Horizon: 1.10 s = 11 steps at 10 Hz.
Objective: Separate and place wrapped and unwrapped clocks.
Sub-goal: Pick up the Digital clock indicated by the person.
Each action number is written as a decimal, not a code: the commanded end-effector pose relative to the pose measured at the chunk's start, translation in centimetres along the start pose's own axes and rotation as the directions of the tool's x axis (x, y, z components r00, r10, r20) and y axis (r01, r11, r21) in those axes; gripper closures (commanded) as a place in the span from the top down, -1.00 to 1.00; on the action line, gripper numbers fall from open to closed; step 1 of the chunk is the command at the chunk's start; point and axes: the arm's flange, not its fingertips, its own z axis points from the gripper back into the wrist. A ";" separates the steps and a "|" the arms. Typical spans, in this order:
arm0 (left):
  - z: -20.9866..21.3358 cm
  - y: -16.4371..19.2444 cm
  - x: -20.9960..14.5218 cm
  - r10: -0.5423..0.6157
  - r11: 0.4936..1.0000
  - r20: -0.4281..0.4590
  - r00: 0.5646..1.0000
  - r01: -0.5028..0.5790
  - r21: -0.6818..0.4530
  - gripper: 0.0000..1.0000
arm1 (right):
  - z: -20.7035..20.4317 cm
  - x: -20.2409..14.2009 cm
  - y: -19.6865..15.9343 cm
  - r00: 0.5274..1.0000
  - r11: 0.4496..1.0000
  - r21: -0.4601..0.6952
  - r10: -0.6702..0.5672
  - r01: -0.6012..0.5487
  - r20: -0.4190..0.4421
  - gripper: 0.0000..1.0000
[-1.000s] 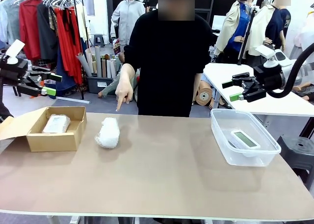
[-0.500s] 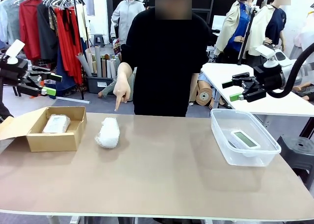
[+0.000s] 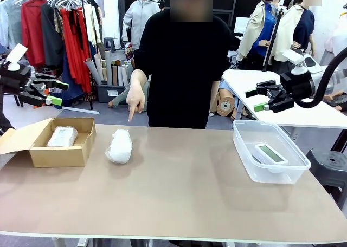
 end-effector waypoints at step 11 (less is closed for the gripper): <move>-4.2 -4.1 12.9 -0.077 0.992 -0.541 0.837 0.121 0.046 1.00 | 0.1 0.2 0.0 1.000 1.000 -0.001 0.004 -0.004 0.001 1.00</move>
